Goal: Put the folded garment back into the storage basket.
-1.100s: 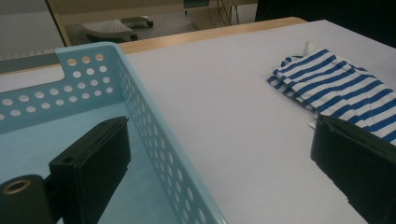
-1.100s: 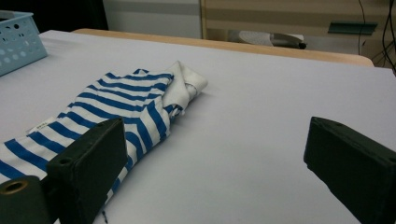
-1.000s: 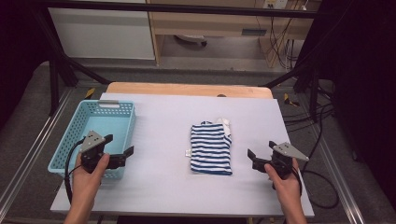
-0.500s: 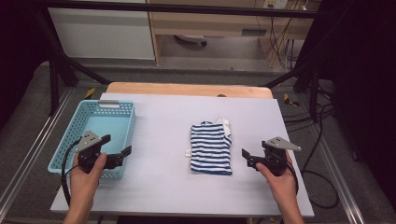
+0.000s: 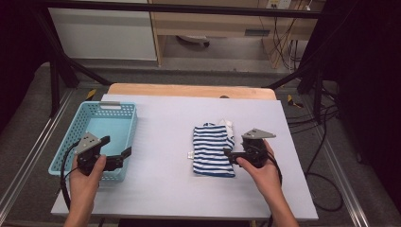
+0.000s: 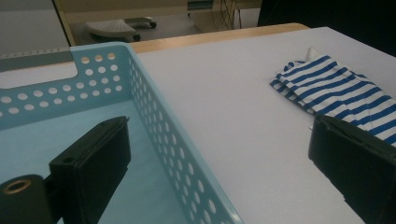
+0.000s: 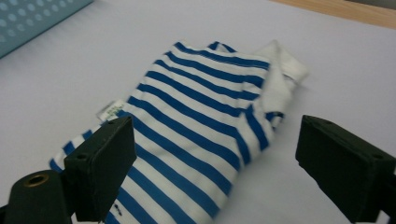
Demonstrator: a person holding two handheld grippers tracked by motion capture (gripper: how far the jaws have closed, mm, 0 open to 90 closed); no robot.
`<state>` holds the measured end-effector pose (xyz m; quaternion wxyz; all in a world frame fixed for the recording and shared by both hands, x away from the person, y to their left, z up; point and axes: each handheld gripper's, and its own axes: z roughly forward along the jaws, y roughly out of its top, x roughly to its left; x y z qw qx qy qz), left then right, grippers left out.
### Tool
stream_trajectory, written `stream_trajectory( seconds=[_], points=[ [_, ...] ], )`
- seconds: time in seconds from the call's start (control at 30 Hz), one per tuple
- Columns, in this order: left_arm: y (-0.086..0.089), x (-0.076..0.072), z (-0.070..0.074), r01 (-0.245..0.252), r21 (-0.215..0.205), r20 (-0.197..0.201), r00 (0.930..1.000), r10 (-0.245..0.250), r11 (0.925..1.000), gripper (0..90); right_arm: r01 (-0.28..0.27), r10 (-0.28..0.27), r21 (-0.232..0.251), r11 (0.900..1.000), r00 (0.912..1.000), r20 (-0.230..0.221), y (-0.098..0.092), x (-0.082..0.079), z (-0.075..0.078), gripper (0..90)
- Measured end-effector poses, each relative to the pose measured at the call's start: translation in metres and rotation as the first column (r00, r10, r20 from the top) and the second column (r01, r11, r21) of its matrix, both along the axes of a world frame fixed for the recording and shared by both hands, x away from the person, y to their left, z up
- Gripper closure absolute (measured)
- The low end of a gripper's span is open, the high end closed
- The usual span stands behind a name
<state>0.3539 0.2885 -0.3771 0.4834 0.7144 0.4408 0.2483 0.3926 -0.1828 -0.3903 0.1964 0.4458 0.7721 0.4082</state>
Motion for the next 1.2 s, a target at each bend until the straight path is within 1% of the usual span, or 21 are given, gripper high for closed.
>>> stream_trajectory(
  seconds=[0.13,0.2,0.27,0.33,0.4,0.43,0.5,0.53,0.6,0.63,0.7,0.73,0.77,0.83,0.9,0.97,1.0,1.07,1.1,1.2],
  points=[
    [0.001,0.000,0.000,-0.001,-0.003,0.000,1.0000,0.001,1.0000,5.5,-0.037,0.037,0.009,0.999,0.9992,-0.014,0.020,-0.001,-0.005,14.0],
    [0.001,0.000,0.000,-0.003,-0.006,0.002,1.0000,0.003,1.0000,5.5,-0.060,0.060,0.011,0.998,0.9980,-0.021,0.028,-0.005,-0.010,17.0],
    [0.001,0.000,0.001,-0.006,-0.006,0.002,1.0000,0.006,1.0000,5.5,-0.086,0.086,-0.008,0.996,0.9959,-0.028,0.035,-0.009,-0.014,18.0],
    [0.000,0.000,0.001,-0.005,-0.003,0.003,1.0000,0.005,1.0000,5.5,-0.103,0.103,-0.013,0.995,0.9941,-0.034,0.042,-0.012,-0.017,21.1],
    [0.000,0.000,0.001,-0.006,-0.003,0.005,1.0000,0.006,1.0000,5.5,-0.114,0.113,-0.018,0.993,0.9931,-0.030,0.045,-0.013,-0.018,21.5],
    [-0.001,0.000,0.001,-0.004,-0.001,0.005,1.0000,0.004,1.0000,5.4,-0.126,0.125,-0.027,0.992,0.9914,-0.039,0.052,-0.015,-0.019,24.0],
    [-0.001,0.001,0.002,-0.005,0.001,0.007,1.0000,0.005,1.0000,5.5,-0.144,0.142,-0.028,0.989,0.9889,-0.043,0.057,-0.017,-0.020,26.9],
    [-0.002,0.001,0.001,-0.007,0.002,0.007,1.0000,0.007,1.0000,5.4,-0.154,0.153,-0.033,0.987,0.9872,-0.046,0.059,-0.017,-0.021,28.5],
    [-0.003,0.002,0.001,-0.010,-0.002,0.006,0.9999,0.010,0.9999,5.4,-0.156,0.155,-0.034,0.987,0.9866,-0.052,0.062,-0.019,-0.021,29.7],
    [-0.004,0.003,0.001,-0.011,-0.007,0.005,0.9999,0.011,0.9999,5.5,-0.169,0.166,-0.042,0.985,0.9844,-0.057,0.066,-0.021,-0.023,32.6],
    [-0.006,0.003,0.001,-0.009,-0.004,0.005,1.0000,0.009,1.0000,5.5,-0.177,0.173,-0.049,0.983,0.9823,-0.071,0.071,-0.023,-0.025,34.2],
    [-0.007,0.003,0.001,-0.004,0.008,0.004,1.0000,0.004,1.0000,5.5,-0.187,0.182,-0.057,0.981,0.9805,-0.073,0.072,-0.024,-0.026,35.4],
    [-0.008,0.002,0.001,-0.003,0.011,0.005,1.0000,0.003,0.9999,5.5,-0.191,0.186,-0.059,0.980,0.9795,-0.077,0.074,-0.025,-0.027,36.6],
    [-0.007,0.002,0.002,-0.006,0.007,0.008,0.9999,0.006,1.0000,5.4,-0.203,0.197,-0.064,0.977,0.9765,-0.086,0.076,-0.026,-0.028,39.0],
    [-0.007,0.002,0.002,-0.011,0.008,0.010,0.9999,0.011,0.9999,5.4,-0.213,0.207,-0.071,0.974,0.9743,-0.090,0.079,-0.027,-0.030,41.5],
    [-0.006,0.002,0.003,-0.012,0.010,0.009,0.9999,0.012,0.9999,5.4,-0.216,0.209,-0.073,0.974,0.9735,-0.092,0.080,-0.028,-0.031,42.0],
    [-0.006,0.002,0.002,-0.016,0.006,0.009,0.9998,0.016,0.9999,5.4,-0.223,0.215,-0.079,0.972,0.9716,-0.099,0.082,-0.029,-0.032,45.4],
    [-0.006,0.002,0.002,-0.016,0.006,0.009,0.9998,0.016,0.9999,5.4,-0.226,0.218,-0.080,0.971,0.9710,-0.098,0.083,-0.030,-0.033,46.8],
    [-0.006,0.002,0.002,-0.017,0.005,0.010,0.9998,0.017,0.9998,5.4,-0.239,0.231,-0.079,0.968,0.9676,-0.102,0.085,-0.031,-0.033,48.3],
    [-0.006,0.002,0.002,-0.015,0.010,0.009,0.9998,0.015,0.9998,5.4,-0.241,0.233,-0.081,0.967,0.9673,-0.100,0.088,-0.032,-0.034,51.3]
  ],
)
